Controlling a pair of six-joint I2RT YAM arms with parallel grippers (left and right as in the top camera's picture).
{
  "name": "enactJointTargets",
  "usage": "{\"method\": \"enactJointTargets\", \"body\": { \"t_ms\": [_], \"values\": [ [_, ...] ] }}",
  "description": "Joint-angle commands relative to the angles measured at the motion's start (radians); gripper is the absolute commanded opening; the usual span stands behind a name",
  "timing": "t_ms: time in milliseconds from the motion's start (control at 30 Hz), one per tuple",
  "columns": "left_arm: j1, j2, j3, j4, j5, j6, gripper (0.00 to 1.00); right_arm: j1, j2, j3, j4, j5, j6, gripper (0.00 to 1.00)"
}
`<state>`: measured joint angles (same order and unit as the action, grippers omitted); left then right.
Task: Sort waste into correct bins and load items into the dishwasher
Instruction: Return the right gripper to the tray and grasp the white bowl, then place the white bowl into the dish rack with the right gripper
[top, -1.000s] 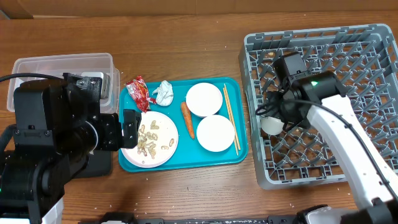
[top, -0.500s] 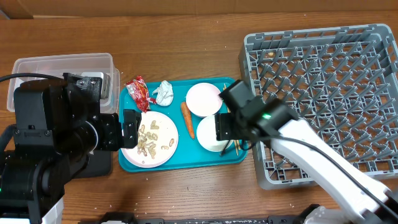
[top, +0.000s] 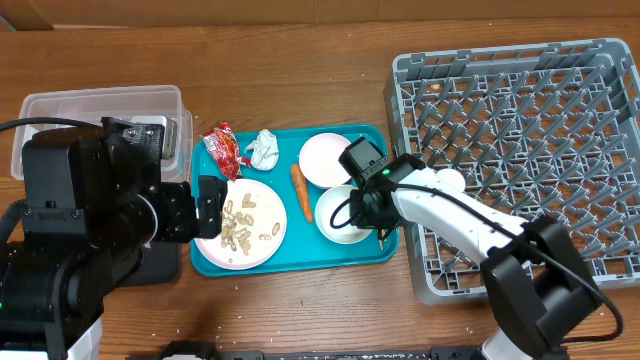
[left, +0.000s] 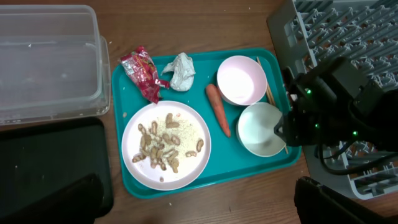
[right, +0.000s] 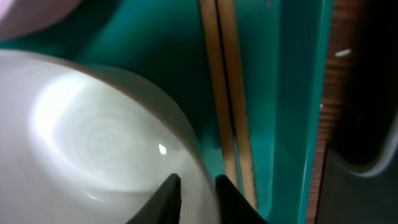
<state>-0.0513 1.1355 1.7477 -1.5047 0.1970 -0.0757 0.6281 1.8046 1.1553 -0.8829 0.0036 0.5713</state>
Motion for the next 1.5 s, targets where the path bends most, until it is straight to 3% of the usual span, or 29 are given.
{"method": "enactJointTargets", "body": {
  "t_ms": [0, 33, 367, 633, 833, 1000, 1133, 1267, 1467],
  "values": [
    [0.006, 0.003, 0.016, -0.002, -0.006, 0.001, 1.00, -0.001, -0.007, 0.003, 0.006, -0.013, 0.006, 0.10],
    [0.006, 0.003, 0.016, -0.002, -0.005, 0.001, 1.00, -0.002, -0.010, 0.006, 0.000, -0.013, 0.005, 0.04],
    [0.006, 0.003, 0.016, -0.002, -0.006, 0.001, 1.00, 0.005, -0.194, 0.170, -0.224, 0.182, 0.006, 0.04],
    [0.006, 0.003, 0.016, -0.002, -0.006, 0.001, 1.00, -0.033, -0.418, 0.247, -0.322, 0.801, 0.092, 0.04],
    [0.006, 0.003, 0.016, -0.002, -0.006, 0.001, 1.00, -0.203, -0.407, 0.245, -0.297, 1.130, 0.092, 0.04],
    [0.006, 0.003, 0.016, -0.002, -0.006, 0.001, 1.00, -0.375, -0.305, 0.245, -0.269, 1.152, 0.092, 0.04],
    [0.006, 0.003, 0.016, -0.002, -0.006, 0.001, 1.00, -0.475, -0.184, 0.245, -0.131, 1.134, 0.029, 0.04],
    [0.006, 0.003, 0.016, -0.002, -0.006, 0.001, 1.00, -0.491, -0.086, 0.245, -0.035, 1.096, -0.131, 0.04],
    [0.006, 0.003, 0.016, -0.002, -0.005, 0.001, 1.00, -0.486, 0.008, 0.245, -0.007, 1.108, -0.131, 0.04]
  ]
}}
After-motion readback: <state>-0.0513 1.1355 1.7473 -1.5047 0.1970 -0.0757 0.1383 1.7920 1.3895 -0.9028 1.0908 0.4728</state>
